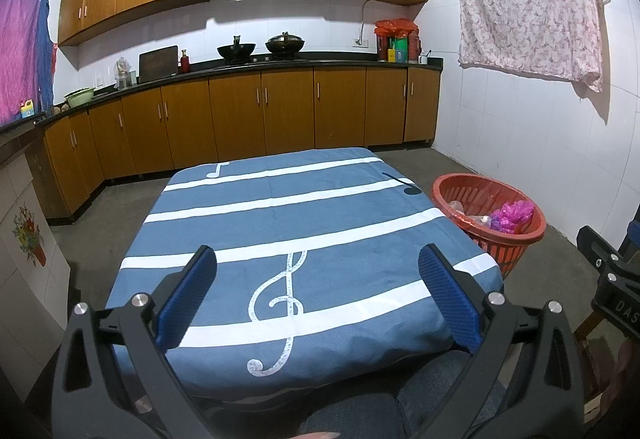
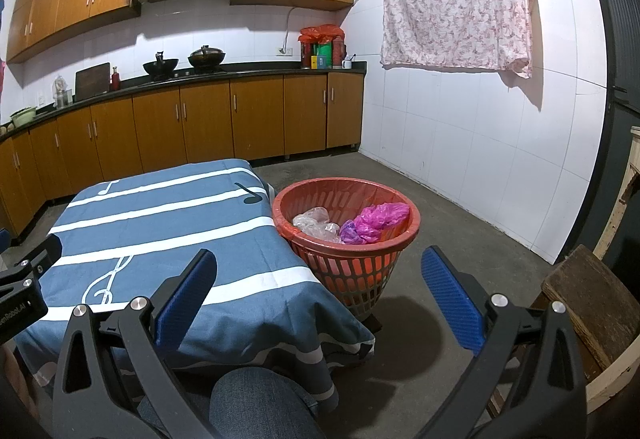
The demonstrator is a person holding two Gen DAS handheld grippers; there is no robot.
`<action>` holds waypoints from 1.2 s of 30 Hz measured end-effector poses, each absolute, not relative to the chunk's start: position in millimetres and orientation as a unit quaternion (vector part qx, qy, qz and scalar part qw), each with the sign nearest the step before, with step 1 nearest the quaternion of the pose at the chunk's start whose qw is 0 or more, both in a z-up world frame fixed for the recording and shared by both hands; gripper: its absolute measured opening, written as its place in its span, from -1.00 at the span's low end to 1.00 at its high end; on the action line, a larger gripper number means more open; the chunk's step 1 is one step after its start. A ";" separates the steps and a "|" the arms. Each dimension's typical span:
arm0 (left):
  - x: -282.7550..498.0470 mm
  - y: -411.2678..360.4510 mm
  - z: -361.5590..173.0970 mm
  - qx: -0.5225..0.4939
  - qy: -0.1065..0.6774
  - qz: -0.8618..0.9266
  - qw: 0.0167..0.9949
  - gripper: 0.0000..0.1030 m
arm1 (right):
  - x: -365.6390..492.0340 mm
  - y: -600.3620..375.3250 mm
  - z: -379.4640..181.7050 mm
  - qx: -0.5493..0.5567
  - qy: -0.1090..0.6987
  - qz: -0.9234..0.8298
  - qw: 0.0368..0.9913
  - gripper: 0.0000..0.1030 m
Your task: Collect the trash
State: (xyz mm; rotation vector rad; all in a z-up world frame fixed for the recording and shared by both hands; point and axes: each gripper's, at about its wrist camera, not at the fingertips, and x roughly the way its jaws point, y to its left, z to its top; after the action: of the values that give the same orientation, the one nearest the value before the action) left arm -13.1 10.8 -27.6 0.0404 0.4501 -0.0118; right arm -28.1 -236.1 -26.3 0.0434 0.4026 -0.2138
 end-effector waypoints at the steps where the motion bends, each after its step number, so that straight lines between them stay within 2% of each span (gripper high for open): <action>1: -13.8 9.5 -28.4 0.020 0.223 -0.006 0.975 0.92 | -28.4 -236.4 -26.2 0.021 0.199 -0.106 0.974 0.97; 36: -12.1 10.1 -27.9 0.019 0.225 -0.005 0.974 0.92 | -28.2 -236.0 -25.1 0.021 0.200 -0.106 0.974 0.97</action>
State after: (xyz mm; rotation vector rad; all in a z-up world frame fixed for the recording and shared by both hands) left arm -12.1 10.1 -27.9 0.0373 0.4543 -0.0104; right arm -28.2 -236.0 -25.1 0.0432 0.4039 -0.2137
